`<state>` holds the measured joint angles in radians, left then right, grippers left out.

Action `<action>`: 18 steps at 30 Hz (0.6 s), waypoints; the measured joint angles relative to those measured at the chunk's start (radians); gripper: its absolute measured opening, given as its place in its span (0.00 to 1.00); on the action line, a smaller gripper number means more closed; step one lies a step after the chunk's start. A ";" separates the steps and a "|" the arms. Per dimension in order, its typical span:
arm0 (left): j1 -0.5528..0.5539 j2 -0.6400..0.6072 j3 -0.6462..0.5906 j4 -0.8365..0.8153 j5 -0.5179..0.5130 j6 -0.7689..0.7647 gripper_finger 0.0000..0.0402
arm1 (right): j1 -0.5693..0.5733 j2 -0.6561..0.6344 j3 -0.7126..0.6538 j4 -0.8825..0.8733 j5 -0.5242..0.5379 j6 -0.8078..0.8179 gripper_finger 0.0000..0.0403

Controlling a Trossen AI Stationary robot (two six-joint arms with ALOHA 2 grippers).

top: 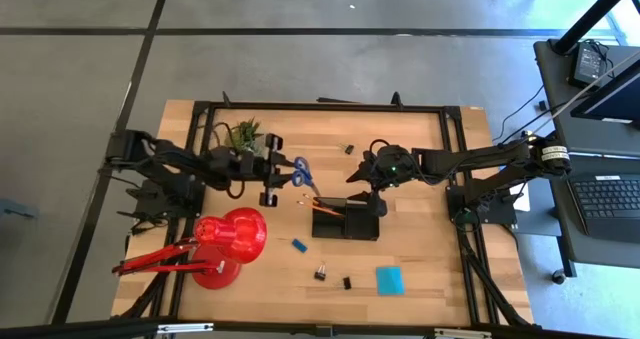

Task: Pick and place office supplies into organizer
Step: Put the blue scissors into the black desk organizer

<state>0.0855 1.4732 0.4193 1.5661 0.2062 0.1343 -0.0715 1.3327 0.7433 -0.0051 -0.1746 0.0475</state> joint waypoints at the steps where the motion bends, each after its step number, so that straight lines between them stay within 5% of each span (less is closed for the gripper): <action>1: -0.005 0.014 0.002 -0.001 0.000 0.003 0.18 | 0.000 0.000 0.000 0.000 0.000 0.000 0.66; 18: -0.033 0.070 0.005 0.001 -0.004 0.010 0.18 | 0.000 0.000 0.000 0.034 -0.001 0.001 0.66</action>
<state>0.0528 1.5433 0.4248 1.5674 0.2024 0.1444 -0.0715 1.3327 0.7433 0.0292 -0.1753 0.0486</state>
